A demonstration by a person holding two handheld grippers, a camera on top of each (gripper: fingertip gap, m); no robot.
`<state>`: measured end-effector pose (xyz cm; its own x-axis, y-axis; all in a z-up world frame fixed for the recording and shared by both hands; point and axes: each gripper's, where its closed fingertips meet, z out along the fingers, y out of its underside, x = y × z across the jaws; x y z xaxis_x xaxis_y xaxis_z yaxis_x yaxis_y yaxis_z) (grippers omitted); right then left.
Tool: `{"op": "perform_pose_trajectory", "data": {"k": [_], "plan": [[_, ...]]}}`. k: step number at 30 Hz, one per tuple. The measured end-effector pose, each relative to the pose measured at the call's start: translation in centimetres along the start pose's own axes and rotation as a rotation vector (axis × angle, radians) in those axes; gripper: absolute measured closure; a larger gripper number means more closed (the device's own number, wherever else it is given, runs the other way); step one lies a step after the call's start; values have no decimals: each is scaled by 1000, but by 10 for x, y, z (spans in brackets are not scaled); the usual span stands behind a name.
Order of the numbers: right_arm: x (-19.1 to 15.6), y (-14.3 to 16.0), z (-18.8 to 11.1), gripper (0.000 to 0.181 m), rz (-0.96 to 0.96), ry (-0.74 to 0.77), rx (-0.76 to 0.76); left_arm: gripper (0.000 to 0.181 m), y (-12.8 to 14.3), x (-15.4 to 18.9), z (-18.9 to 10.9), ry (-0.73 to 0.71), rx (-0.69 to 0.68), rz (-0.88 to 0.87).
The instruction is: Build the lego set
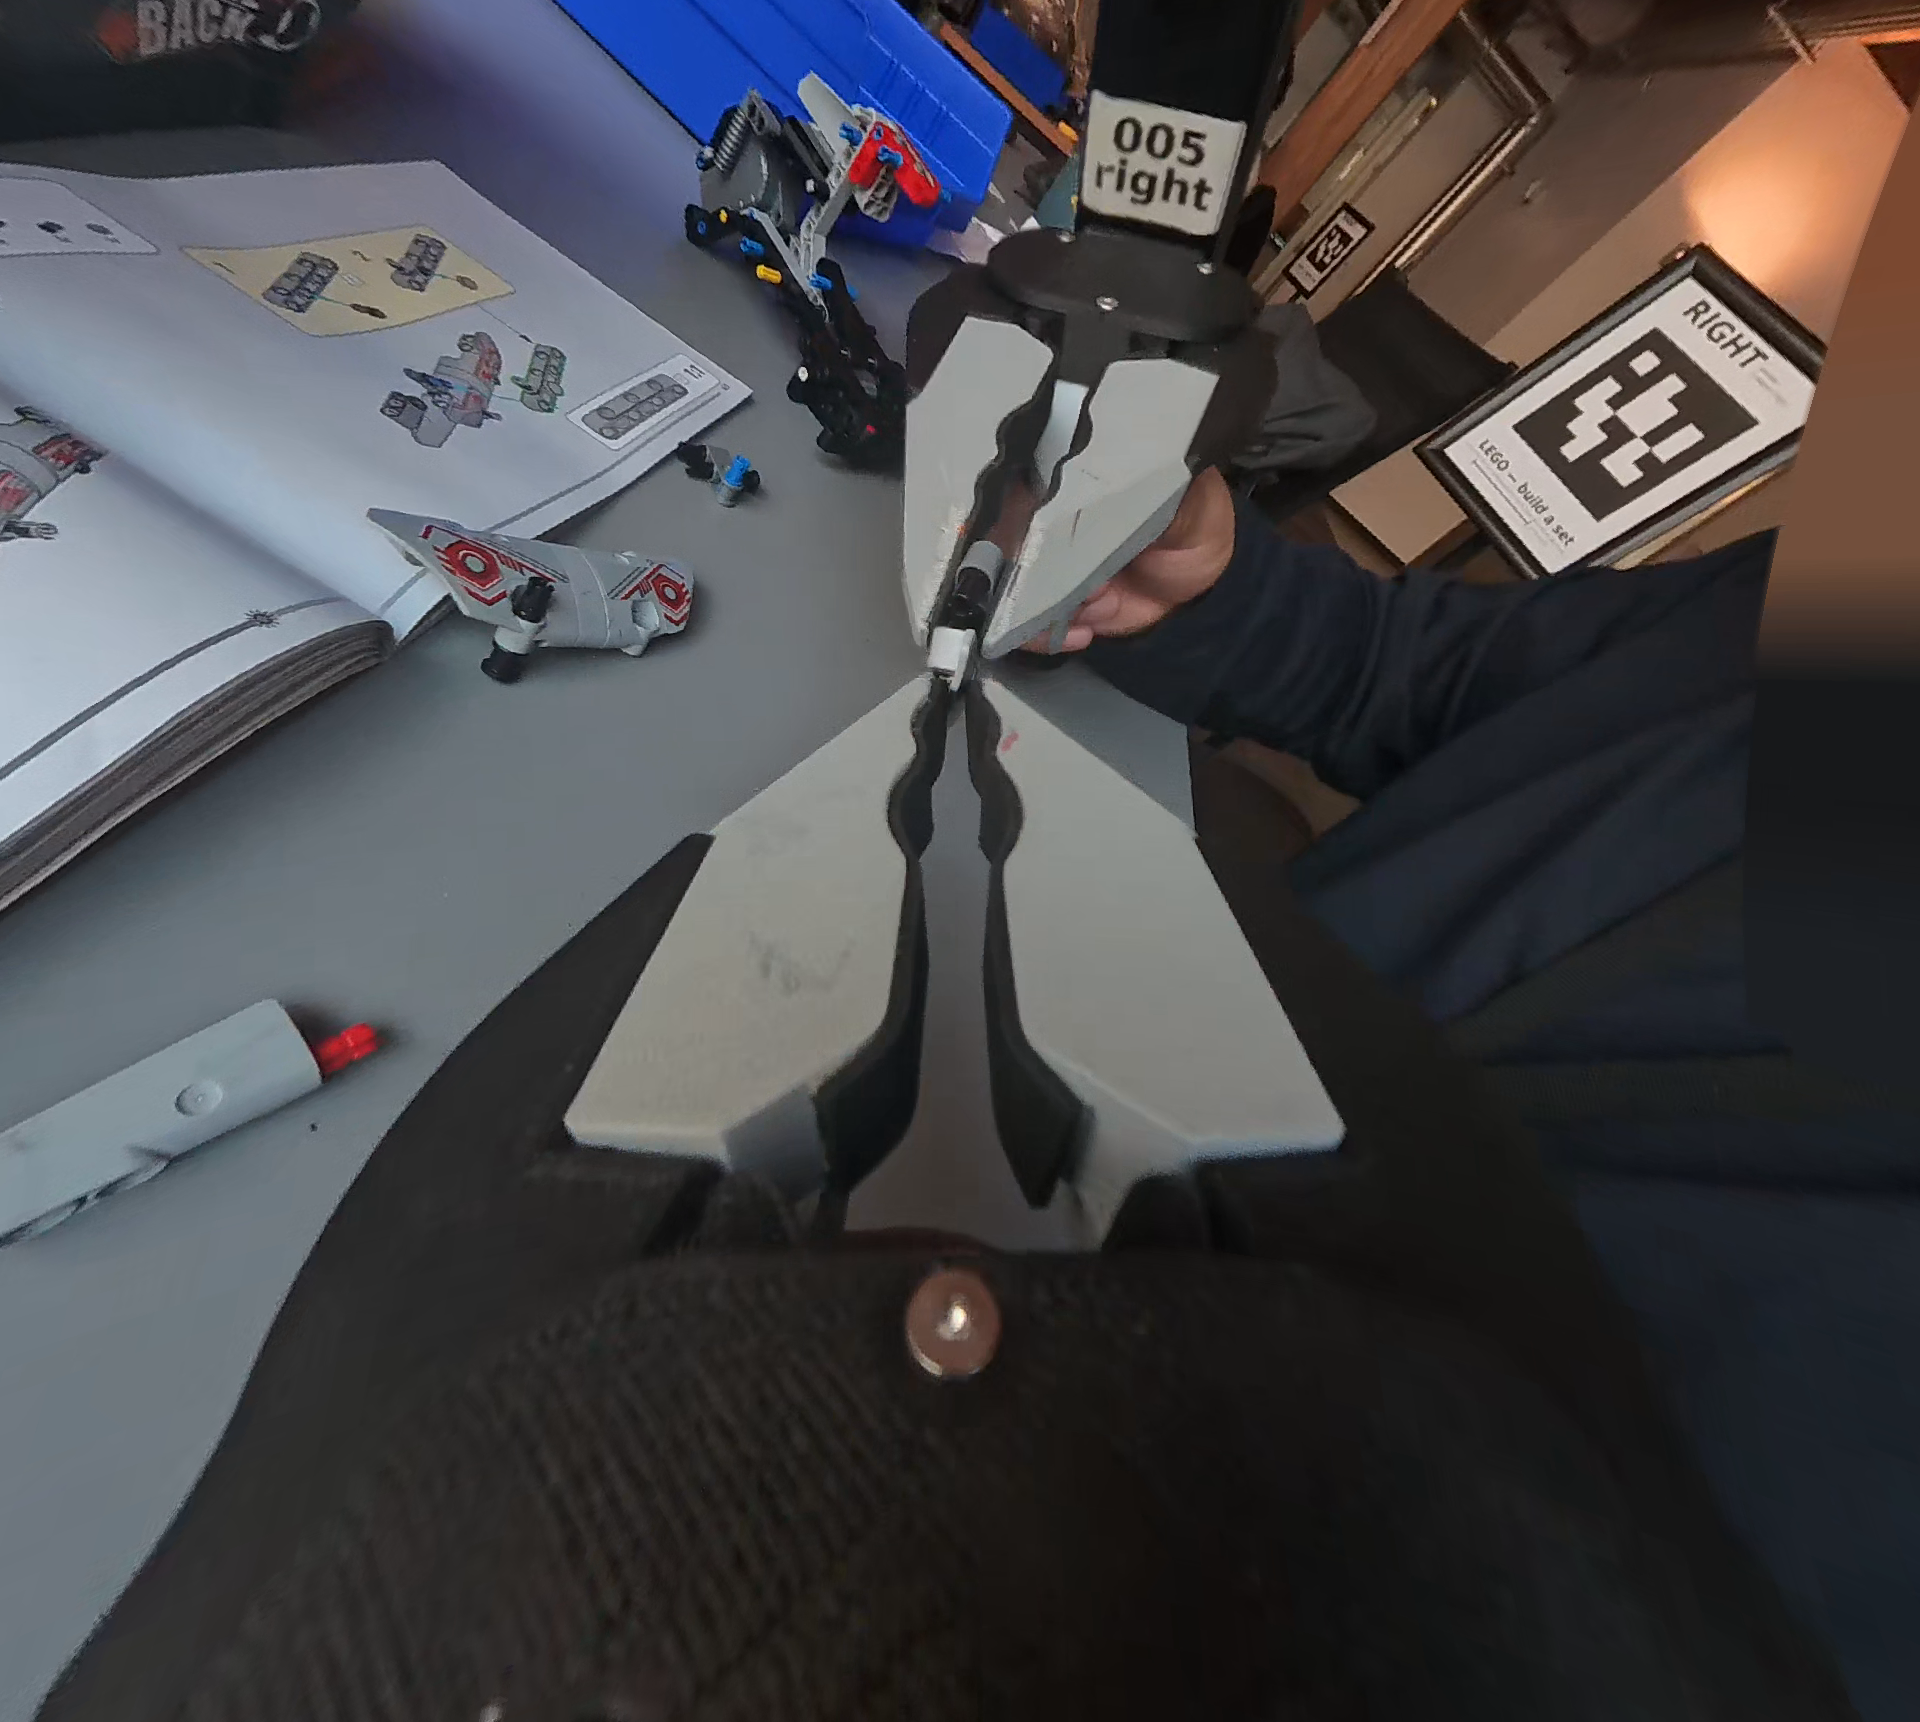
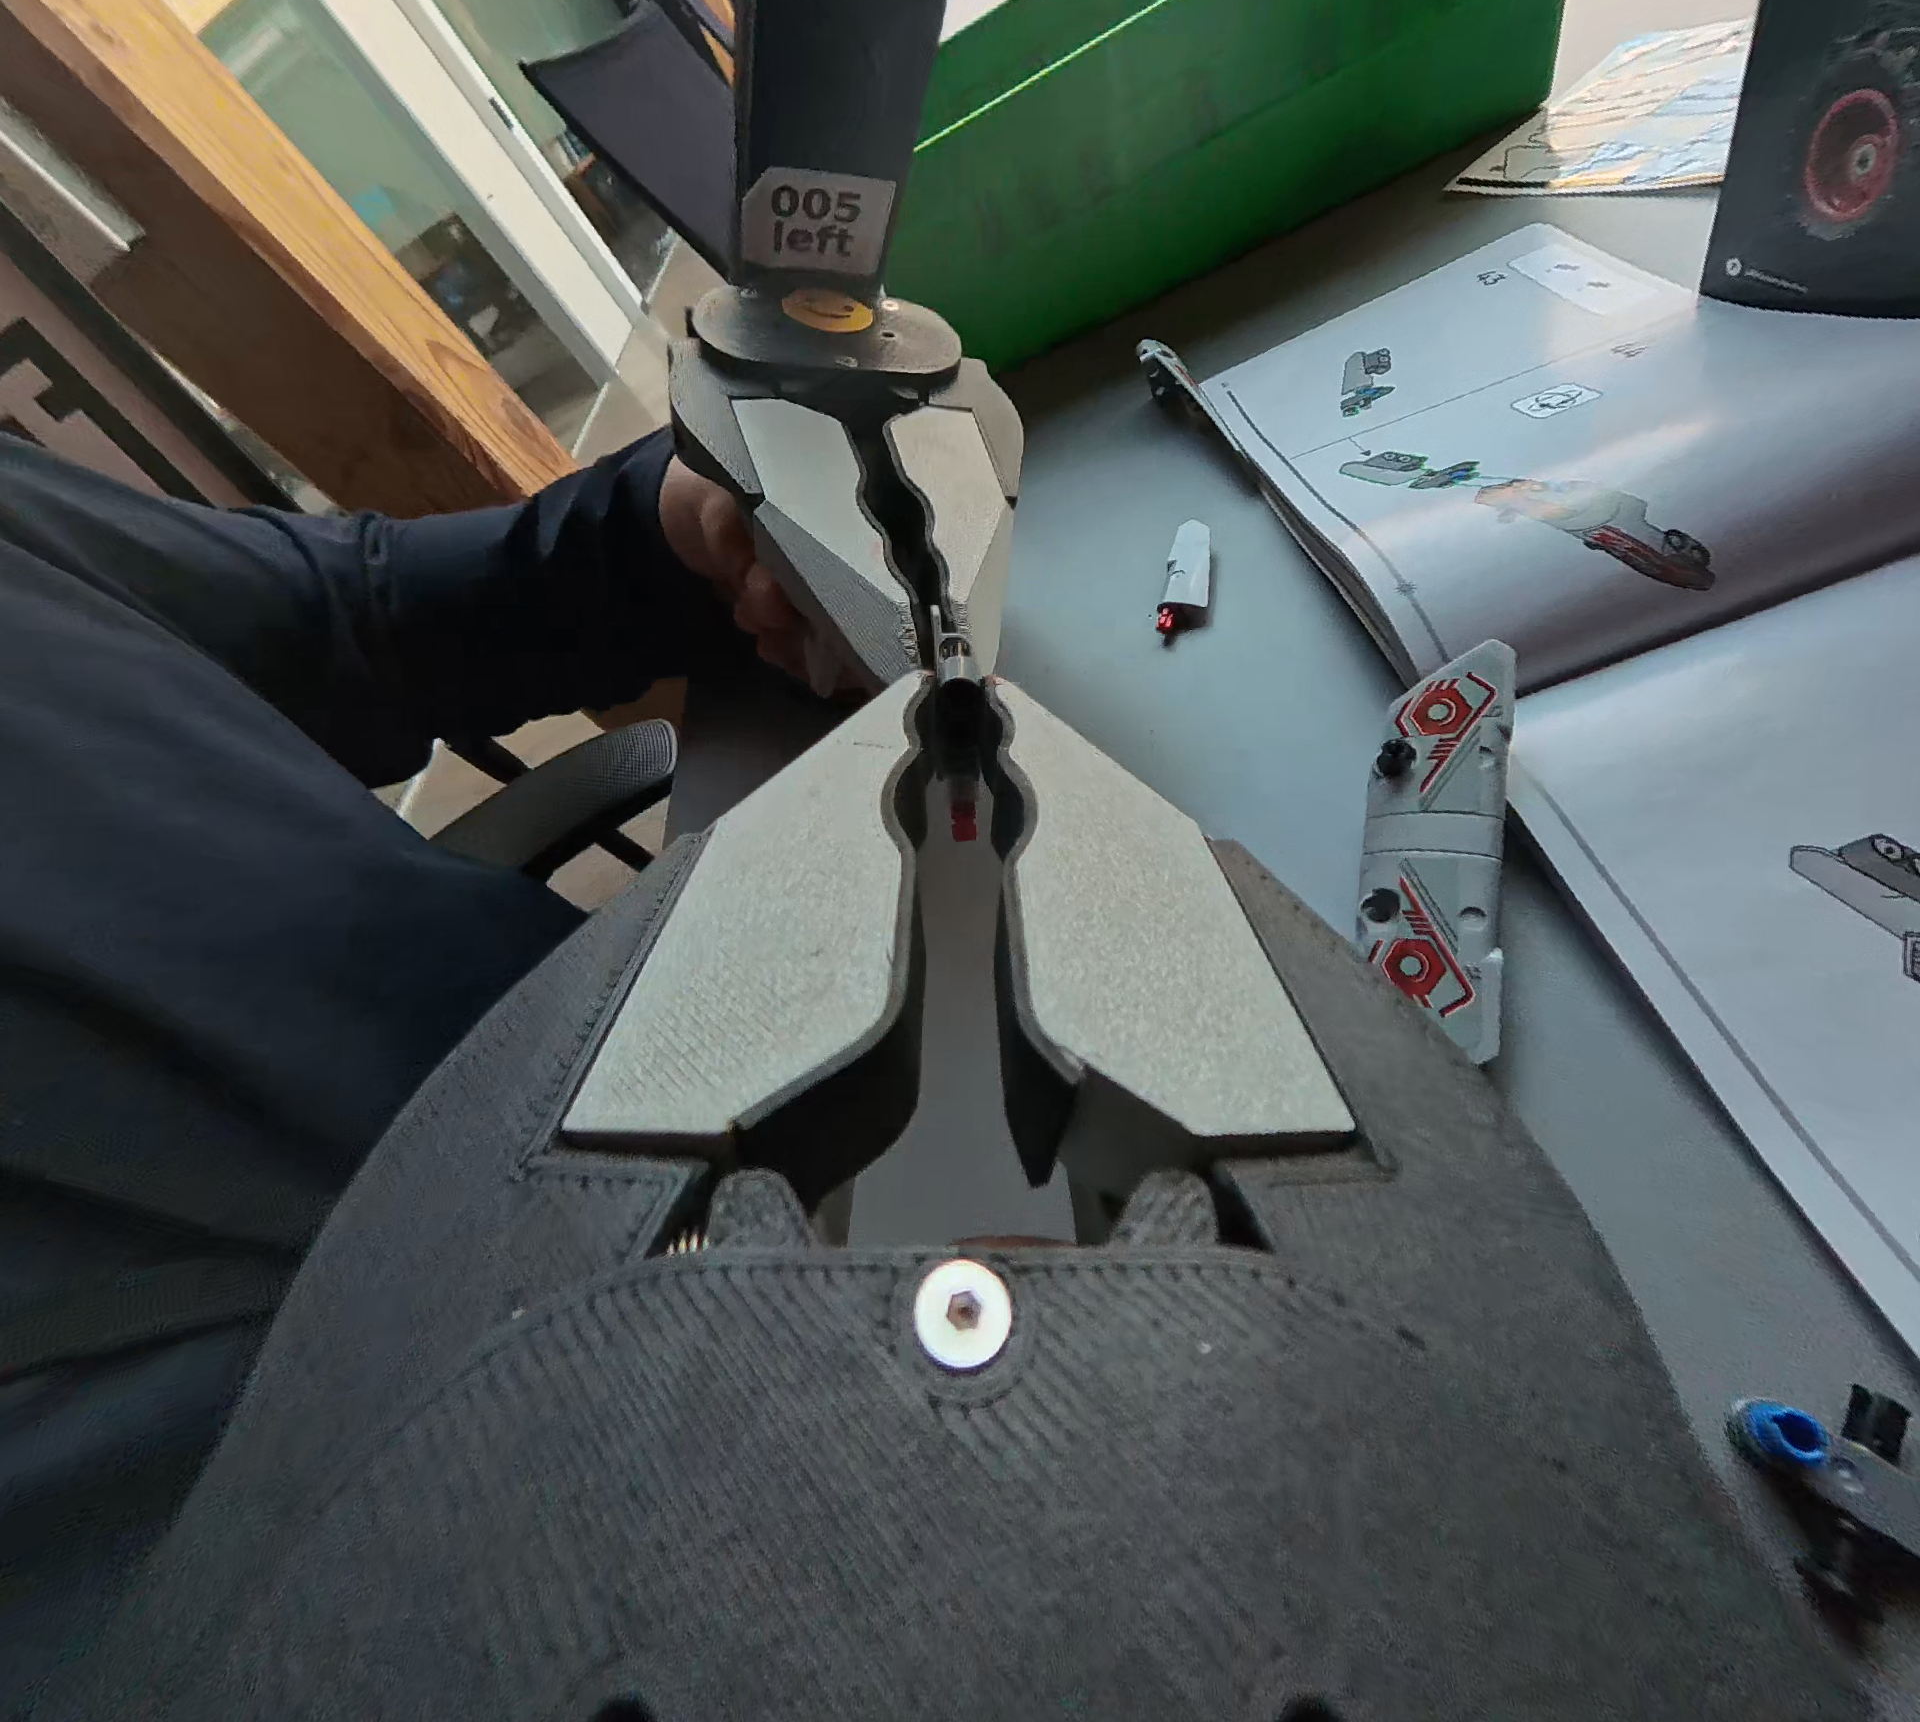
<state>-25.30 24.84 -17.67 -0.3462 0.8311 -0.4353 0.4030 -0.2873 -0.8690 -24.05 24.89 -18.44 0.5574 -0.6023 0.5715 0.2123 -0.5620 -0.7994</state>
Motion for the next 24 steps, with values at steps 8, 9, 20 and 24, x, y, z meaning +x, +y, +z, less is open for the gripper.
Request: {"op": "perform_pose_trajectory", "data": {"k": [8, 9, 20, 24], "plan": [[-3, 18, -5, 177, -106, -12, -126, 181, 18, 3, 10, -24, -147, 128], [-3, 20, -7, 177, -134, -8, -135, 181, 19, 3, 10, -26, -157, 138], [-4, 26, -12, 177, -249, 2, -174, 181, 21, 4, 15, -38, -187, 214], [-4, 26, -10, 177, -297, 19, -181, 181, 24, 4, 17, -33, -204, 213]]}}
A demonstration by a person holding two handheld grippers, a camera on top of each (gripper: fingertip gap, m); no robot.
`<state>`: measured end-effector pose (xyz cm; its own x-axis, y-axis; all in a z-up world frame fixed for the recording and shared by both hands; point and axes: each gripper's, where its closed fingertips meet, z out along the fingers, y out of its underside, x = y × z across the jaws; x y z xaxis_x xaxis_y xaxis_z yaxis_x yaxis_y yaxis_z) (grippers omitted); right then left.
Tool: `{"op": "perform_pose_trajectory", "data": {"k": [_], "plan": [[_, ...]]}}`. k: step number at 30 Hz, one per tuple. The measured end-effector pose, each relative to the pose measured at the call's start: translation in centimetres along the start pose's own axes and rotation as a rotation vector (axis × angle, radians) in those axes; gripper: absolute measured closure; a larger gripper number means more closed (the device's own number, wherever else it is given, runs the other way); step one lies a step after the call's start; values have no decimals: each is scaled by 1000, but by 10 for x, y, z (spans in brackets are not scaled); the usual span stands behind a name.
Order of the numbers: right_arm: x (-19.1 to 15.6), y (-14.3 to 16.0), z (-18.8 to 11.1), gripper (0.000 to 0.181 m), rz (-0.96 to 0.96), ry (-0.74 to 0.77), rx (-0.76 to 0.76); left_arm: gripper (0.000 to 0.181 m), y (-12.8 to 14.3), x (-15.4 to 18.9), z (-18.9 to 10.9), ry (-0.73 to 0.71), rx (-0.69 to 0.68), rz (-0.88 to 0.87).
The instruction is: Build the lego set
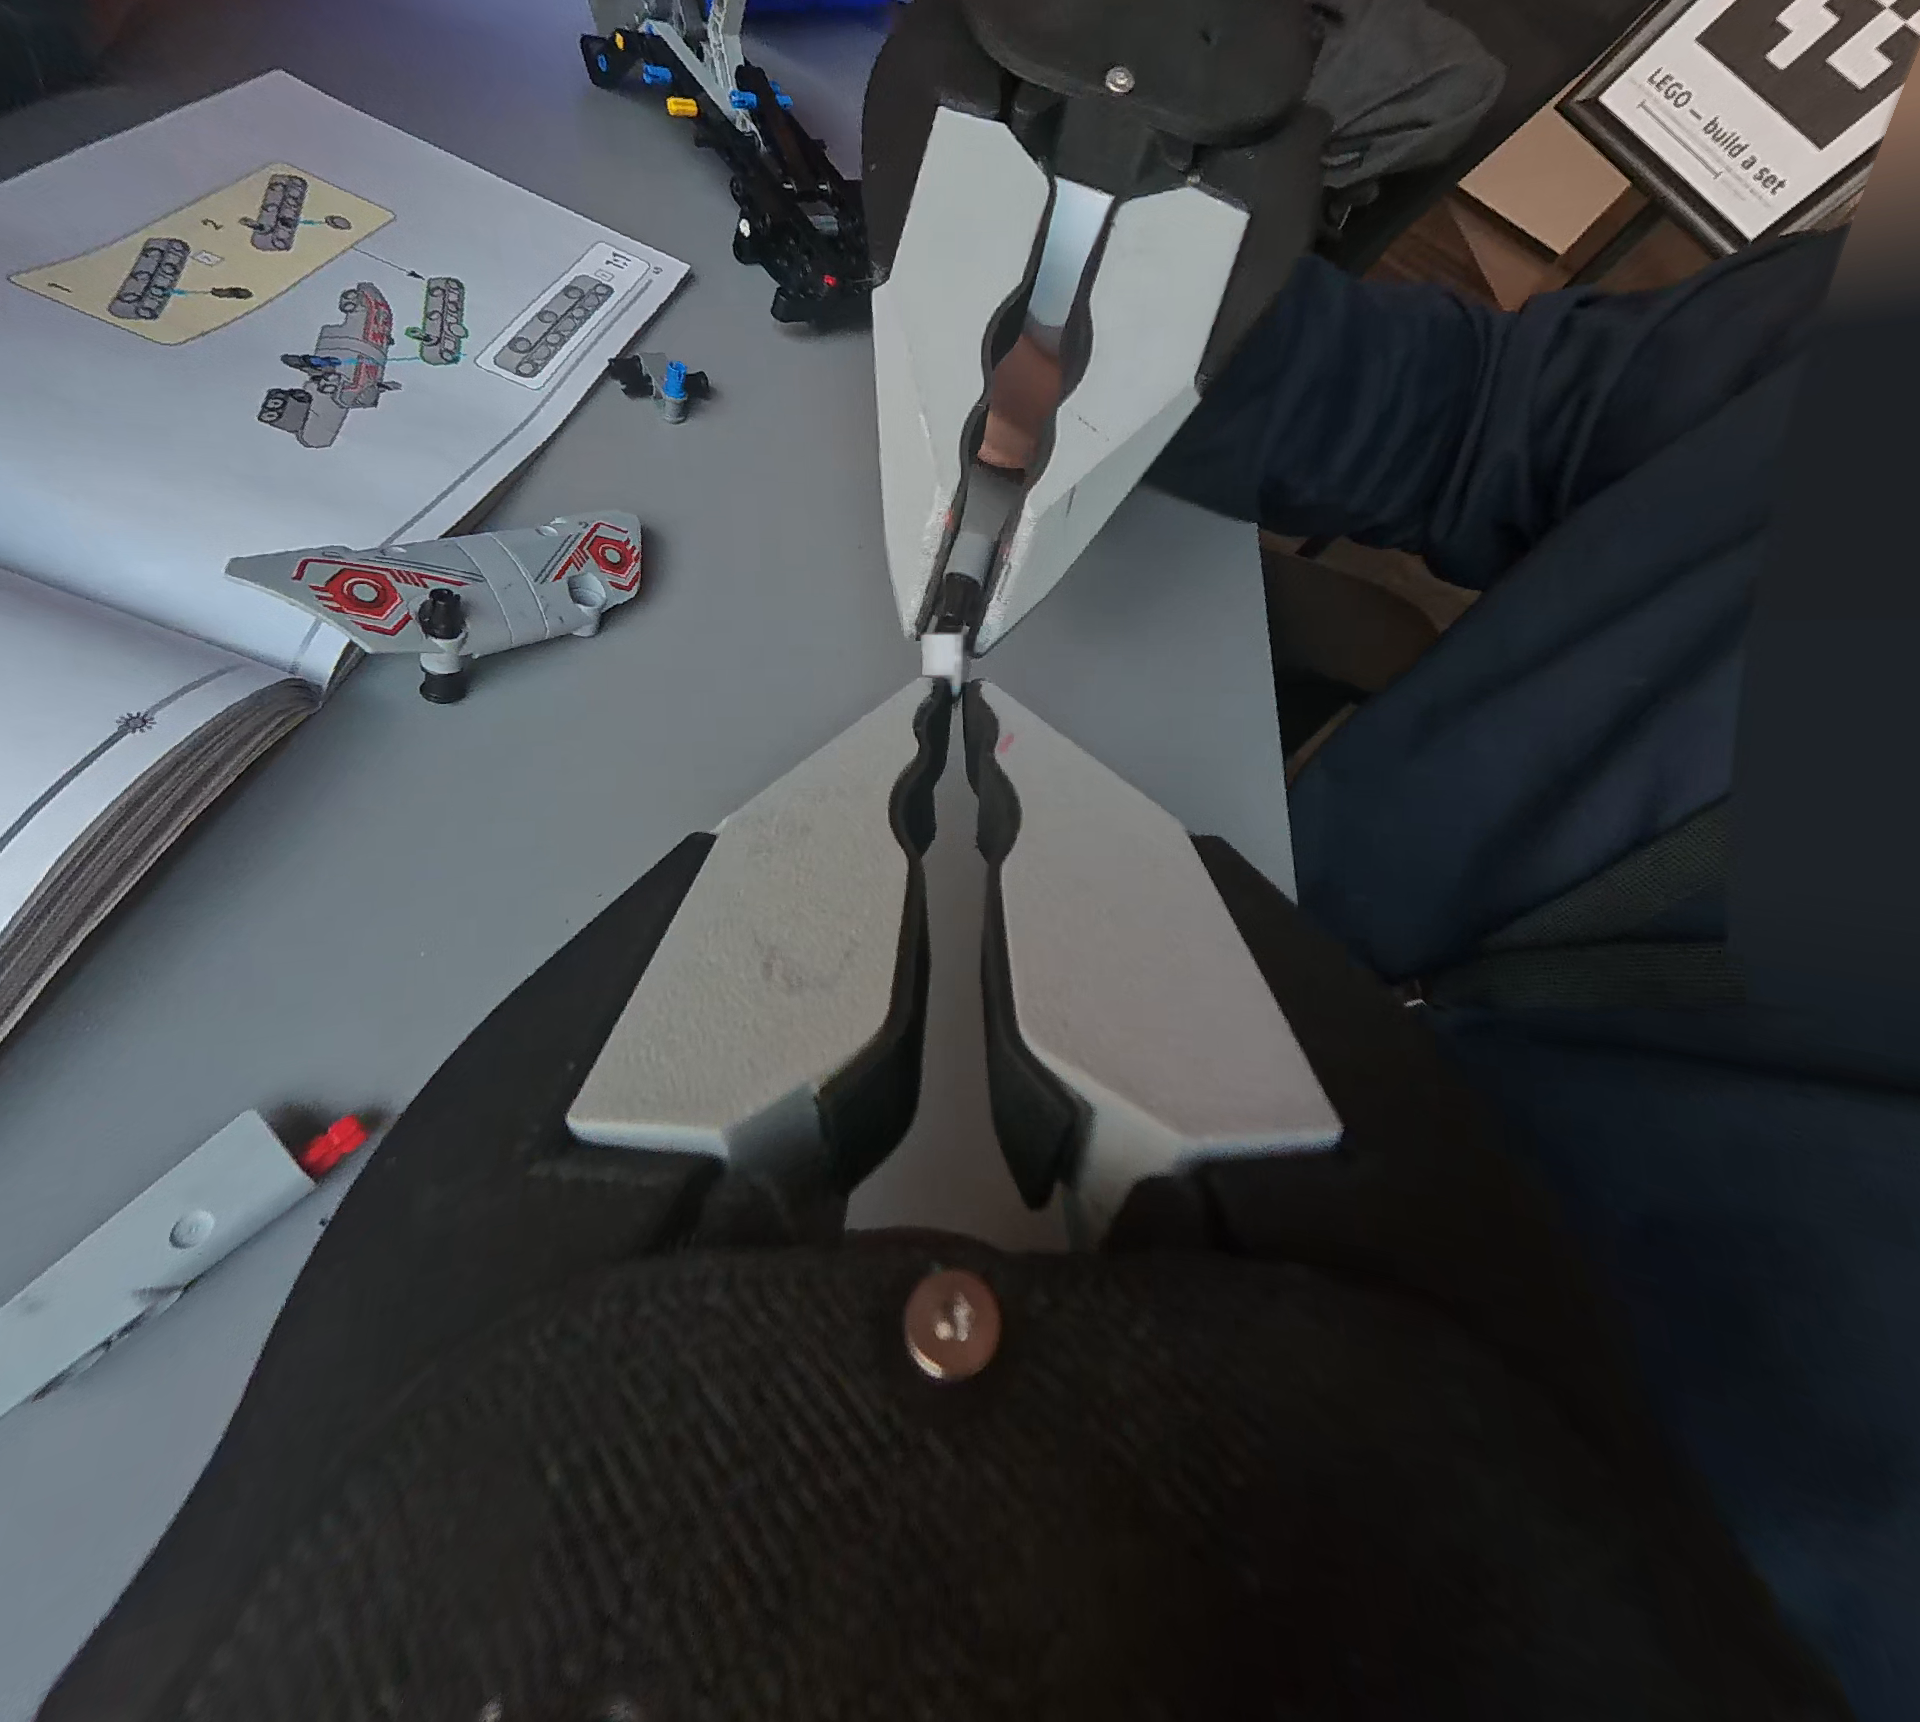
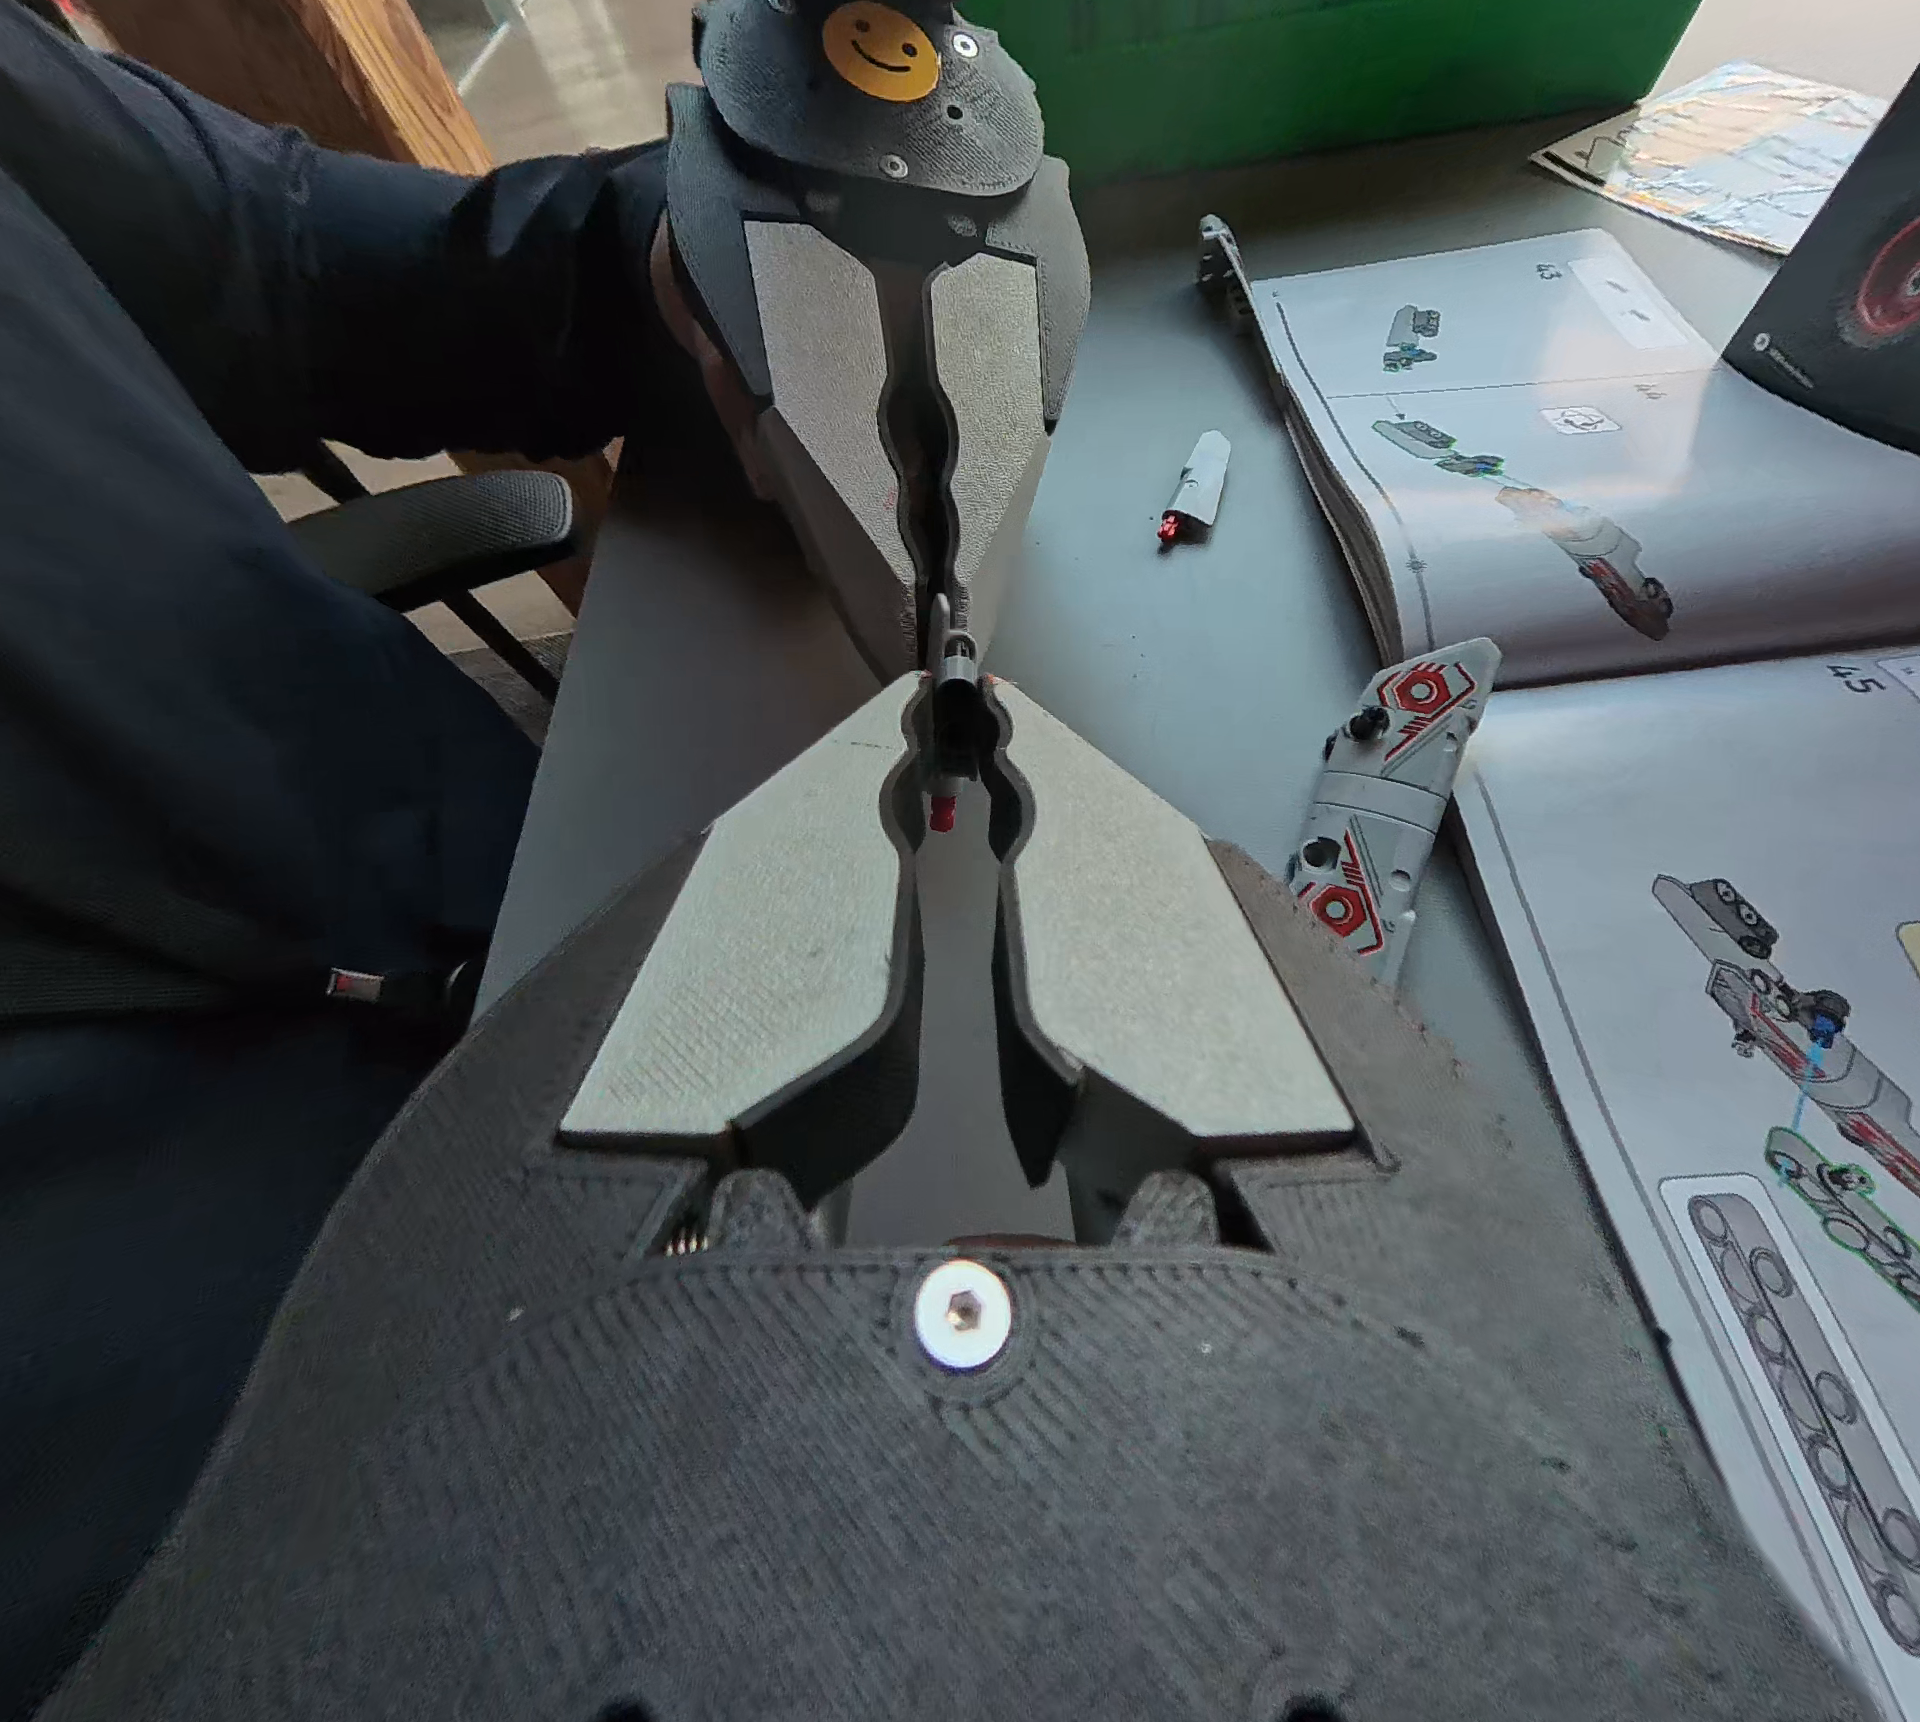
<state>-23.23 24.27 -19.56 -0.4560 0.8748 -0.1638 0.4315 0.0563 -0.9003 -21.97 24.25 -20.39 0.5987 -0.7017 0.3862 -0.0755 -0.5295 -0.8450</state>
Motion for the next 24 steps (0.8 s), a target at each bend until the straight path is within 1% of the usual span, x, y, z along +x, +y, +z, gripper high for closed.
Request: {"op": "perform_pose_trajectory", "data": {"k": [2, 9, 12, 16, 18, 21, 23, 24], "plan": [[1, 0, 0, 176, -26, 22, -3, 181, -1, -1, 0, -14, 4, 12], [-1, -1, -1, 176, -71, 7, -22, 181, -2, 1, 0, -7, 9, 30], [-2, -2, -4, 176, -61, -20, -18, 181, -4, 3, 1, -12, 19, 68], [-1, 0, -5, 176, -92, -12, -64, 181, -4, 2, 2, -37, 7, 116], [-1, 3, -4, 177, -97, -11, -103, 181, -1, 1, 3, -60, -21, 161], [0, 16, 1, 177, -166, 16, -210, 181, 11, -5, 7, -152, -124, 306], [2, 22, 3, 176, -202, 35, -273, 181, 17, -9, 9, -187, -170, 341], [2, 23, 4, 176, -211, 32, -280, 181, 18, -9, 9, -190, -175, 348]]}}
